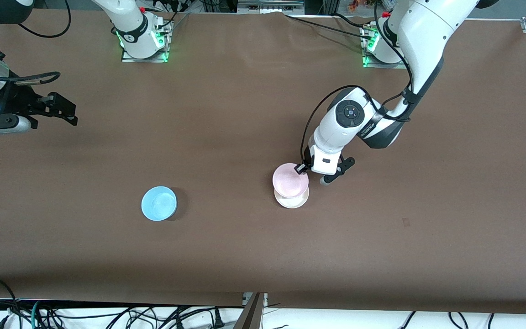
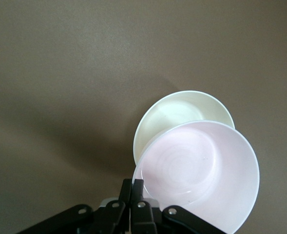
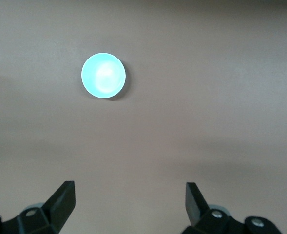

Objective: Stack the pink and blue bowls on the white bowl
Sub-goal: 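Lower the pink bowl into the white bowl with the left gripper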

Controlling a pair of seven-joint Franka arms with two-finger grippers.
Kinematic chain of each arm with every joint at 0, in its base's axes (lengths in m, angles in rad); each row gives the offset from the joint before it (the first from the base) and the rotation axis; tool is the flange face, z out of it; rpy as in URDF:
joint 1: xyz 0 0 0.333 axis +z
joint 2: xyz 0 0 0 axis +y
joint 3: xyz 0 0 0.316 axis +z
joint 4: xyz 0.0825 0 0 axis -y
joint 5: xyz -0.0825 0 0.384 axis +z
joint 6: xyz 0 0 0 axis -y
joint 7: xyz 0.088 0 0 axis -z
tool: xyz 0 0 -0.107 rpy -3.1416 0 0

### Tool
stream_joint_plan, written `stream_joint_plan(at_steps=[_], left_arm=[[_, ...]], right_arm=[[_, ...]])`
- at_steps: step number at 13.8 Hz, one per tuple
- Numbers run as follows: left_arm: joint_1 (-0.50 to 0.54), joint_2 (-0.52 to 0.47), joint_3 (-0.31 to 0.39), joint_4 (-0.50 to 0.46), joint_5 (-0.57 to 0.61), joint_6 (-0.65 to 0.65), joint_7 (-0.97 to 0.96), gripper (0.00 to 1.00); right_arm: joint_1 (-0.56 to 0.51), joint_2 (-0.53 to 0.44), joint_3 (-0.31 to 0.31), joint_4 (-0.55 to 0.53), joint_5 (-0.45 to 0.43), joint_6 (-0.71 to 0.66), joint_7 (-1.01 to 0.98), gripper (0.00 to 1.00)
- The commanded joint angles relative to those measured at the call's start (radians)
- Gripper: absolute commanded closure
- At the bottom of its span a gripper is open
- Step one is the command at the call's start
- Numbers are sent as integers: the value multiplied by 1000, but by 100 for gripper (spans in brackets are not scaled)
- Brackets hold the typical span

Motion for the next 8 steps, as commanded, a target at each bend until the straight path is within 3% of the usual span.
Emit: stream_joint_plan(at_steps=[1, 5, 8], left_arm=[[-7, 7, 8, -13, 54, 41, -35, 100], [-7, 30, 10, -11, 148, 58, -106, 100], [1, 34, 11, 1, 151, 62, -108, 100]], right_arm=[[-7, 8, 9, 24, -5, -16, 9, 0], [-7, 8, 11, 24, -5, -16, 9, 0], [-7, 8, 11, 24, -5, -16, 9, 0]])
